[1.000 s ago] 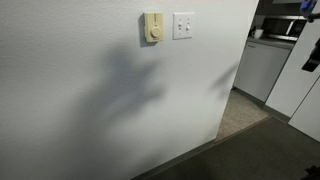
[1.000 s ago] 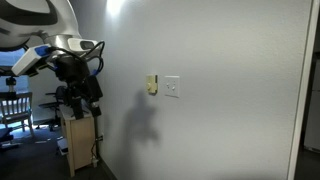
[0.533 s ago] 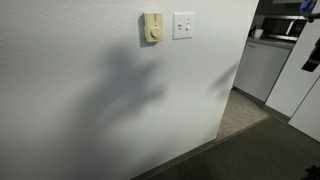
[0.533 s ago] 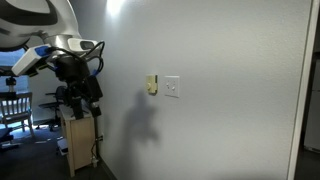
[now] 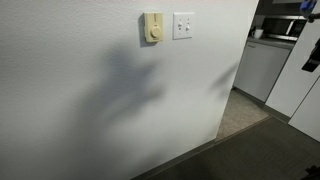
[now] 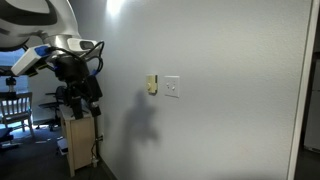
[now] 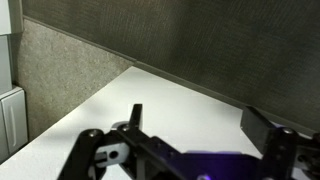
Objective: Turn on the light switch on the right
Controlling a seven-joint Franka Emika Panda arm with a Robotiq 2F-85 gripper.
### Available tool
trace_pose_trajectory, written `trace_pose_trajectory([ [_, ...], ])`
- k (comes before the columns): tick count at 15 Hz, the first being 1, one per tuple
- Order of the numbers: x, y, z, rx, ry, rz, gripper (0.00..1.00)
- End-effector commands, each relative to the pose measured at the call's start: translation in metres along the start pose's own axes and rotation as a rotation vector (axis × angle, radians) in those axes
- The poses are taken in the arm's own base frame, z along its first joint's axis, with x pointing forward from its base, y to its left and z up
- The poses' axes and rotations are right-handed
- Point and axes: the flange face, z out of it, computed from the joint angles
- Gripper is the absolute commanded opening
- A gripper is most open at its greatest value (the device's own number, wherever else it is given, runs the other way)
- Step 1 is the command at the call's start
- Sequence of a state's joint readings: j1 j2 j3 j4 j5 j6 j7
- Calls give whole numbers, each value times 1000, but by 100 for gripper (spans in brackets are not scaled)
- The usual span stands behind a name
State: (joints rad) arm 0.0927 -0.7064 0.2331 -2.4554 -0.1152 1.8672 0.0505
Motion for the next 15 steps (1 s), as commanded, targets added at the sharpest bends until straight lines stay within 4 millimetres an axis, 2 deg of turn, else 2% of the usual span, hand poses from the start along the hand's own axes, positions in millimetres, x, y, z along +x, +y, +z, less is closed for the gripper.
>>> trace_pose_trajectory([
  [1, 3, 0, 1, -7, 2, -29, 100],
  [7, 15, -1, 0, -38, 10, -178, 100],
  [15, 49, -8, 5, -65, -11, -442, 100],
])
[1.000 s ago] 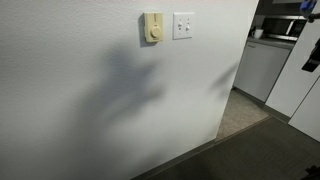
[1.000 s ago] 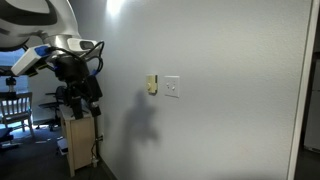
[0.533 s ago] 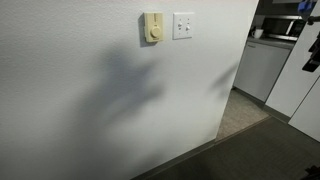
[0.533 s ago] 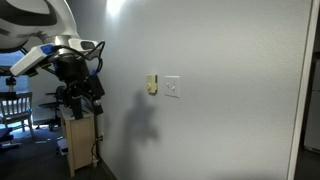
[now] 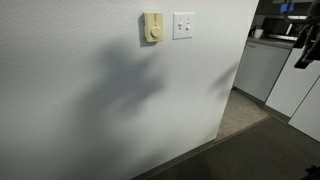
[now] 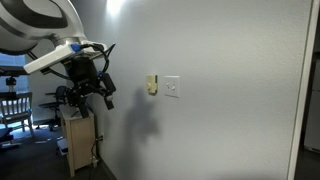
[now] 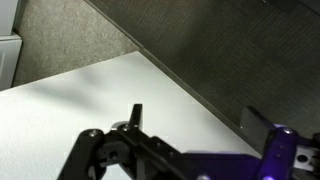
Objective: Turn on the light switch on the right
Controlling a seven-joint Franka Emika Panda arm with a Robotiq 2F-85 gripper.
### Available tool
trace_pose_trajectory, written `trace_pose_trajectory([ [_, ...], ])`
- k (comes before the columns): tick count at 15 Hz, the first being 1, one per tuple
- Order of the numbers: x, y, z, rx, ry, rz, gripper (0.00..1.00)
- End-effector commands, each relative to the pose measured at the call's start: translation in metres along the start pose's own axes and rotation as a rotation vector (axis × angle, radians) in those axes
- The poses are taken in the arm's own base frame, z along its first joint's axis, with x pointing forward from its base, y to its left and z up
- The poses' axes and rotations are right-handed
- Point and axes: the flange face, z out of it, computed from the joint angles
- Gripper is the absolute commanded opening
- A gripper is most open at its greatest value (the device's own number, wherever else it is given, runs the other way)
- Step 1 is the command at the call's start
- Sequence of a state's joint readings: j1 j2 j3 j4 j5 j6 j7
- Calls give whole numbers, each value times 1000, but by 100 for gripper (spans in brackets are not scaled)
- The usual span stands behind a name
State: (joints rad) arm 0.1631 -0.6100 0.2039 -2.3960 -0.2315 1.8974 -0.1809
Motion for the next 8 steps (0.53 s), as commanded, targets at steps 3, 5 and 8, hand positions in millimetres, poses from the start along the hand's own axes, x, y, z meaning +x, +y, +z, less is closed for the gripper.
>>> trace_pose_trajectory([
  [3, 16, 0, 4, 14, -15, -139, 100],
  [5, 25, 1, 9, 24, -26, -189, 100],
  [8, 30, 0, 11, 28, -30, -203, 100],
])
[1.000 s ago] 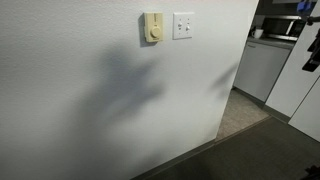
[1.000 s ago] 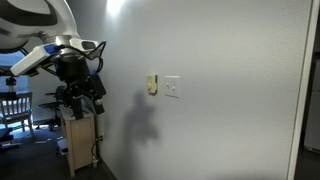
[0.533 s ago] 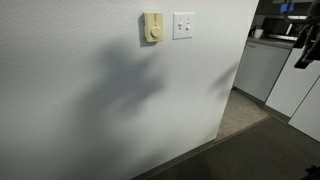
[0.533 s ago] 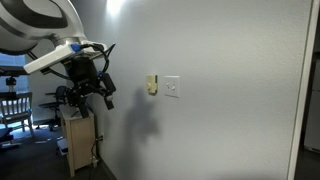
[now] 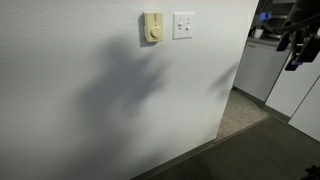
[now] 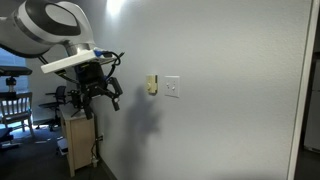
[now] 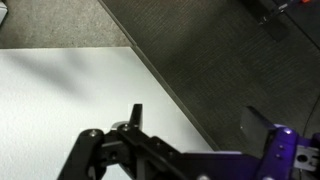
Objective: Turn on the light switch on the right
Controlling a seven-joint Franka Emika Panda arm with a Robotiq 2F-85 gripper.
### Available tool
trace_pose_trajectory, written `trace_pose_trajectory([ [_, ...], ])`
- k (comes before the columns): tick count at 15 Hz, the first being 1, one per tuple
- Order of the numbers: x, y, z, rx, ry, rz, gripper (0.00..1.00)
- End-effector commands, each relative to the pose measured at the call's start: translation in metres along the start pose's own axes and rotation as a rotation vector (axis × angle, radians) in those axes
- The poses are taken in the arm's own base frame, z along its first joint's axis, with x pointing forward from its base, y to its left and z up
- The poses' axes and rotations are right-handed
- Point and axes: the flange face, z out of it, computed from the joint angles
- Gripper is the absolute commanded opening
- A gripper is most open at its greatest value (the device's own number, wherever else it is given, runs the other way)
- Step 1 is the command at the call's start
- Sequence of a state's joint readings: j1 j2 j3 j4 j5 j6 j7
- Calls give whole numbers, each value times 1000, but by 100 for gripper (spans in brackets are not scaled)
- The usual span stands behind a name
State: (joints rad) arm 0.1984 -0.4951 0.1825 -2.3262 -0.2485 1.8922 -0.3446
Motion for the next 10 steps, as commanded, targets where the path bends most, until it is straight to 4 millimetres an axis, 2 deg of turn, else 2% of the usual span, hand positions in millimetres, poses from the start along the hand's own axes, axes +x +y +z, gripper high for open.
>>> trace_pose_trajectory([
  [1, 0, 0, -1, 0, -1, -1, 100],
  [5, 0, 0, -2, 0, 0, -1, 100],
  [7, -5, -10, 5, -17, 19, 1, 100],
  [10, -3, -26, 13, -84, 159, -76, 100],
])
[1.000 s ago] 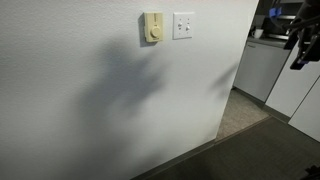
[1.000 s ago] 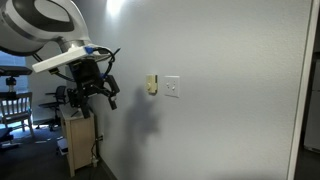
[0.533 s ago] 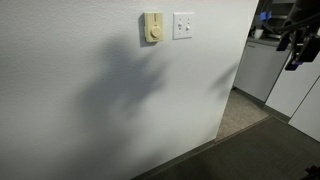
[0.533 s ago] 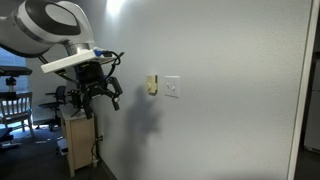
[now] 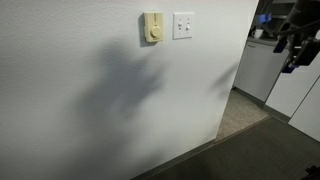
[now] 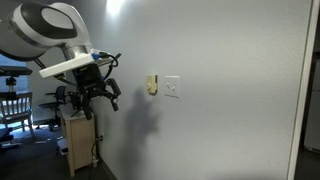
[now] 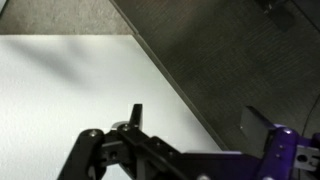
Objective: Turn on the light switch on the right
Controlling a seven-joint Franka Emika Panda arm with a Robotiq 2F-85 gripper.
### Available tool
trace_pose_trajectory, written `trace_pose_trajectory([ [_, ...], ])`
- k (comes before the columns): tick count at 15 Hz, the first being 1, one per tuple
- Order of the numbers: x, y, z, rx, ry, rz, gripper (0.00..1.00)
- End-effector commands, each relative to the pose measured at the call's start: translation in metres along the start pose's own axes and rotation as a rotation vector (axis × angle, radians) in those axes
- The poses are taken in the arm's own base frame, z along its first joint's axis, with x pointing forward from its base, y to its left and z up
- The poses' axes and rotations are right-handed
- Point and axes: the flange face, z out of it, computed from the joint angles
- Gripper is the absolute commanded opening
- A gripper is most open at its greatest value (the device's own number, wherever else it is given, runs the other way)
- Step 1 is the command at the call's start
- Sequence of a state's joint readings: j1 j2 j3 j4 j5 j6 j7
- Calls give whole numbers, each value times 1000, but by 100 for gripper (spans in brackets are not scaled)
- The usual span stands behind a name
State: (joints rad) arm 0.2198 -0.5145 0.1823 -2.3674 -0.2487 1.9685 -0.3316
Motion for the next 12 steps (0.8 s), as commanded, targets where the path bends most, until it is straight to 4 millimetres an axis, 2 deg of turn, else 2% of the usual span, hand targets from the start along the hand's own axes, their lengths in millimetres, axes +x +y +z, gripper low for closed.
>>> trace_pose_trajectory([
  [1, -4, -19, 14, -79, 143, -98, 100],
  [5, 8, -17, 33, -156, 214, -221, 100],
  [12, 45, 42, 42, -239, 270, -430, 100],
])
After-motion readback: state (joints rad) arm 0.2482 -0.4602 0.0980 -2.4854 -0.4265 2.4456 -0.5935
